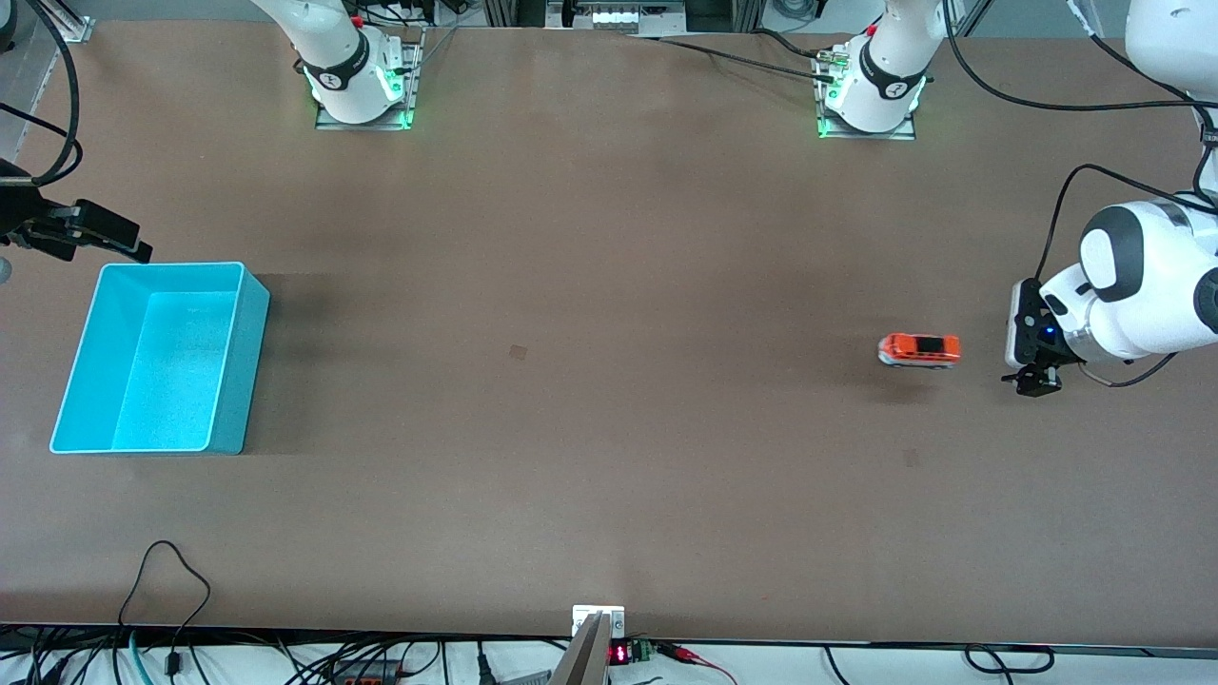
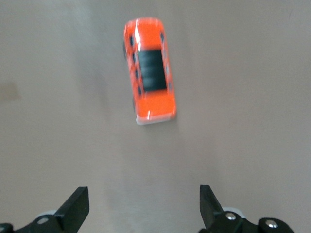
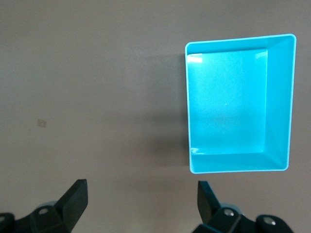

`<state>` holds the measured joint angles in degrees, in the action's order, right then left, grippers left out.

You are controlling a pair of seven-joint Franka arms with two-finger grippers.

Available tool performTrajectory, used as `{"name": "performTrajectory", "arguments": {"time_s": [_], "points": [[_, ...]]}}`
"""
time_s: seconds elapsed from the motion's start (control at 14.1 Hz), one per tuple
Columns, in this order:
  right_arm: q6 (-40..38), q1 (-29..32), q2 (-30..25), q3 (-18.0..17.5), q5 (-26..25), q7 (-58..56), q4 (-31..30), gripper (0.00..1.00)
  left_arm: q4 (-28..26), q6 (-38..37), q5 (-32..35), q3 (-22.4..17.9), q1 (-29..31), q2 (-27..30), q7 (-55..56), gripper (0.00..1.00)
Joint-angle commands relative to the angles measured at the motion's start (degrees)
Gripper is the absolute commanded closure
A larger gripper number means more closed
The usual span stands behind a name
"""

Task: Wind up bus and store in blue box
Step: 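Raise the left gripper away as the bus drives toward the blue box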

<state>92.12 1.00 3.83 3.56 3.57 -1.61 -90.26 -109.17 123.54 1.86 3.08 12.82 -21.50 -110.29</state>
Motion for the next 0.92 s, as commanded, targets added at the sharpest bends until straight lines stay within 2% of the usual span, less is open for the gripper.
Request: {"name": "performTrajectory", "arguments": {"time_s": [0.0,0.43,0.85], "points": [[-0.7,0.4,-0.2,-0.3,1.1,-0.1,0.2,0.00,4.2,-2.1,-0.7,-0.4,-3.1,0.0,0.9,0.00],[-0.7,0.6,-0.1,-0.4,1.1,-0.3,0.2,0.00,5.8,-2.0,-0.7,-0.4,-5.7,-0.8,21.1,0.00],[-0.8,0.8,-0.1,-0.3,1.1,-0.3,0.2,0.00,10.3,-1.9,-0.5,-0.4,-6.8,-1.9,41.2,0.00]]}}
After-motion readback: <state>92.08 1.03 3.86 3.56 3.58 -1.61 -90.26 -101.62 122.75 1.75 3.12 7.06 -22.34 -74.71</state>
